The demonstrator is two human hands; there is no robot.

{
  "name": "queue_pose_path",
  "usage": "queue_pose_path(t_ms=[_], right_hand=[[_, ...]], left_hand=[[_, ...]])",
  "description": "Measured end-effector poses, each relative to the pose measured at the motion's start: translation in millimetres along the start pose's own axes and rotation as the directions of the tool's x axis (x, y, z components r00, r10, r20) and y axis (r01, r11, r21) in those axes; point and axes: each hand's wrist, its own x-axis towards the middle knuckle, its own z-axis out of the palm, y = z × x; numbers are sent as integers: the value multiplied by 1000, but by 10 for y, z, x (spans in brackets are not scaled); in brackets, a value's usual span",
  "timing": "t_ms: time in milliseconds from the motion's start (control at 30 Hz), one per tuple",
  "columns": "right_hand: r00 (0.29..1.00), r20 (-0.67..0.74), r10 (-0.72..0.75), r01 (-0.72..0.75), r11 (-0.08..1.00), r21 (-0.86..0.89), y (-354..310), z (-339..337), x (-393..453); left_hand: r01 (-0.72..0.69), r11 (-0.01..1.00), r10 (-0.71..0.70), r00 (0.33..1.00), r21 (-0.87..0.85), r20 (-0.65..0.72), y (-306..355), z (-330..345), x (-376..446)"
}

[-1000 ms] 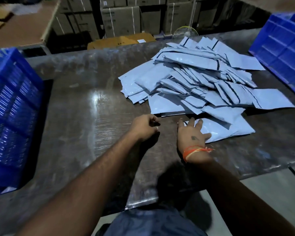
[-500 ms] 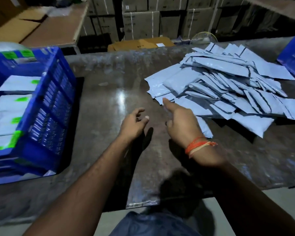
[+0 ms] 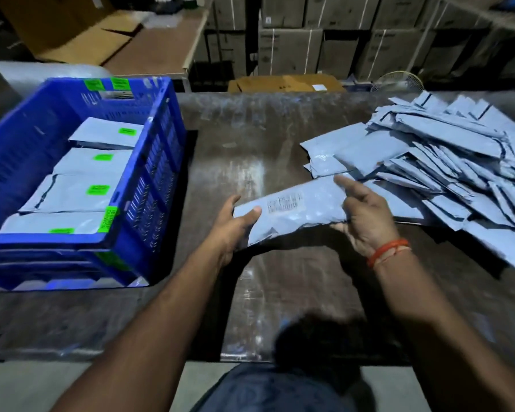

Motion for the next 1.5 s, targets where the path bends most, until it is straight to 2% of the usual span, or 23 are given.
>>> queue_pose_path(t_ms=[67, 167, 333, 433, 600, 700, 767, 833, 900, 967, 1033, 1100, 1167, 1267, 1333, 1400, 1433, 1500], right_hand=[[998, -61, 29, -33, 998, -53, 335, -113, 85], [996, -76, -50, 31, 973, -230, 813, -286, 166], [989, -48, -140, 107, 901, -422, 944, -338, 119], [989, -11, -148, 126, 877, -464, 981, -358, 178], [987, 2, -161, 143, 870, -471, 972, -357, 177], [988, -16, -152, 119, 833, -541, 900, -356, 116], [994, 5, -114, 89, 748, -658, 775, -383, 59], [995, 102, -20, 96, 562, -821, 582, -414, -8], [984, 172, 47, 138, 408, -902, 429, -404, -68], [972, 223, 76, 180, 371, -911, 380, -356, -126], [948, 278, 152, 203, 383, -901, 451, -288, -207], [928, 304, 215, 183, 448, -875, 594, -241, -301], [922, 311, 232, 129, 571, -811, 719, -221, -384], [898, 358, 255, 80, 706, -704, 782, -197, -517], [822, 470, 321, 21, 809, -588, 790, -141, -613], [729, 565, 386, -53, 855, -516, 860, -48, -674], [700, 588, 406, -58, 852, -520, 896, 3, -696], [667, 607, 433, -54, 840, -540, 950, 94, -703]], left_hand=[[-45, 994, 47, 999, 99, -20, -106, -102, 21], [-118, 921, 134, 991, 371, -16, -250, -179, 22], [-160, 767, 226, 974, 621, -27, -287, -121, 30], [-163, 734, 244, 969, 660, -33, -273, -116, 46], [-148, 743, 235, 971, 653, -47, -302, -115, 70], [-144, 765, 240, 968, 627, -70, -289, -141, 94], [-165, 772, 271, 959, 613, -83, -230, -179, 97], [-209, 795, 270, 963, 569, -25, -117, -229, 135], [-252, 795, 225, 967, 552, 118, 74, -208, 198], [-350, 707, 237, 936, 615, 260, 267, -80, 300], [-478, 587, 290, 878, 654, 381, 408, 152, 366], [-604, 457, 385, 796, 653, 467, 449, 407, 403], [-634, 362, 496, 752, 684, 435, 414, 537, 431], [-503, 480, 552, 810, 719, 198, 200, 448, 383], [-350, 543, 544, 839, 763, -2, 19, 308, 343], [-176, 585, 490, 855, 792, -172, -105, 184, 292], [-161, 585, 456, 876, 795, -158, -147, 136, 269], [-244, 558, 394, 919, 793, 5, -214, 89, 221]])
